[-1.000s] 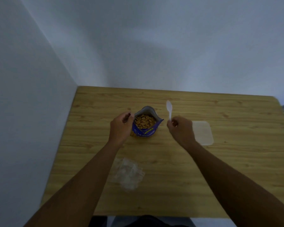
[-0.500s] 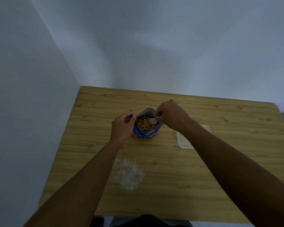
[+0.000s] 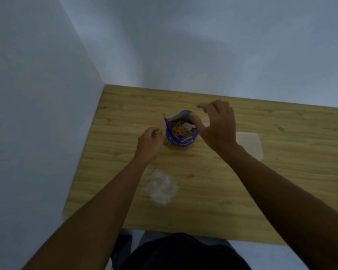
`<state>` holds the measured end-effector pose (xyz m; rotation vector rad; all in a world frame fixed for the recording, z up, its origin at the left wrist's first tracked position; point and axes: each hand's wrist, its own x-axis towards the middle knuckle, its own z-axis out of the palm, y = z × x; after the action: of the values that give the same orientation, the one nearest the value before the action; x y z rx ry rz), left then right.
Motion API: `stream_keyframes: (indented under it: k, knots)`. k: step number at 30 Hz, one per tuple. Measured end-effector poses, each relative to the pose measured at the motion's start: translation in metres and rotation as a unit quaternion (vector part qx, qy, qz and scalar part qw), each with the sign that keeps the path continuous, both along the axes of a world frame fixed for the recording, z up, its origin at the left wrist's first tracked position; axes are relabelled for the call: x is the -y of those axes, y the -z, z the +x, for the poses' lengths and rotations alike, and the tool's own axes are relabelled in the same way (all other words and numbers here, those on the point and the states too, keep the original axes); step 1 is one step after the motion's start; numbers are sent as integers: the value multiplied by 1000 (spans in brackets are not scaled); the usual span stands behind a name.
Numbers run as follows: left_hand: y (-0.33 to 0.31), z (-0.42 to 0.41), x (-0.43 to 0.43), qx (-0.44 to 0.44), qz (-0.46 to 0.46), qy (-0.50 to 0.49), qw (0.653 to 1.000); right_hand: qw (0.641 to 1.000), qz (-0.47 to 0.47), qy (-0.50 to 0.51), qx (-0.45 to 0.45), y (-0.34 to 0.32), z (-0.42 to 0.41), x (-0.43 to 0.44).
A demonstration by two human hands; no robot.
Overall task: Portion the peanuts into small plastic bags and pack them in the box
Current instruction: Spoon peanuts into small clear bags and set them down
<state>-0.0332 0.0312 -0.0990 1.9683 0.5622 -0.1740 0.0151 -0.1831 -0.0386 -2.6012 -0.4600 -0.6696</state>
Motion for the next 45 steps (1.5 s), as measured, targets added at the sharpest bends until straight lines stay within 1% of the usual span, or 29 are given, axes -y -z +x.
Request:
stream_keyframes:
  k: [1,2,3,4,6,8,10,11,13,16,19,24,27,30,35,38,42,45]
  knots:
    - [4,-11,-1,-19,11,6,1000,998,19,-36,57,2,-16,-3]
    - [9,-24,-3,-35,21,14,999,992,29,-86,89,7,-35,-7]
    - [16,-37,-4,-50,35,22,998,985,29,-140,94,13,-55,-11]
    - [24,-51,-5,-63,52,32,996,980,19,-186,74,23,-74,-15]
    - [38,-76,-6,-87,85,41,992,974,-16,-226,-27,58,-103,-23]
    - [46,-96,-7,-103,102,48,988,965,-43,-198,-165,92,-120,-31]
    - [51,-111,-6,-106,107,72,986,943,-54,-149,-293,114,-126,-39]
    - [53,-118,-6,-108,110,90,984,930,-64,-131,-338,121,-128,-42]
    - [58,-127,-7,-104,120,121,980,912,-88,-117,-384,127,-130,-48]
    - [64,-131,-7,-87,121,138,979,908,-107,-102,-393,132,-132,-53]
    - [68,-132,-6,-74,118,142,980,915,-100,-86,-381,137,-135,-56]
    - [75,-130,-10,-68,120,147,979,920,-38,-64,-384,140,-137,-58]
    - [76,-128,-11,-63,128,152,978,911,0,-52,-408,139,-137,-58]
    - [76,-129,-11,-59,139,145,978,902,36,-56,-427,138,-135,-56]
    - [66,-125,-8,-31,148,114,982,901,99,-85,-415,130,-129,-49]
    - [58,-121,-8,-27,138,104,985,897,105,-107,-416,122,-122,-42]
    - [52,-117,-9,-29,124,73,989,897,104,-105,-417,114,-115,-31]
    - [54,-115,-10,-33,141,80,986,894,127,-112,-415,104,-113,-21]
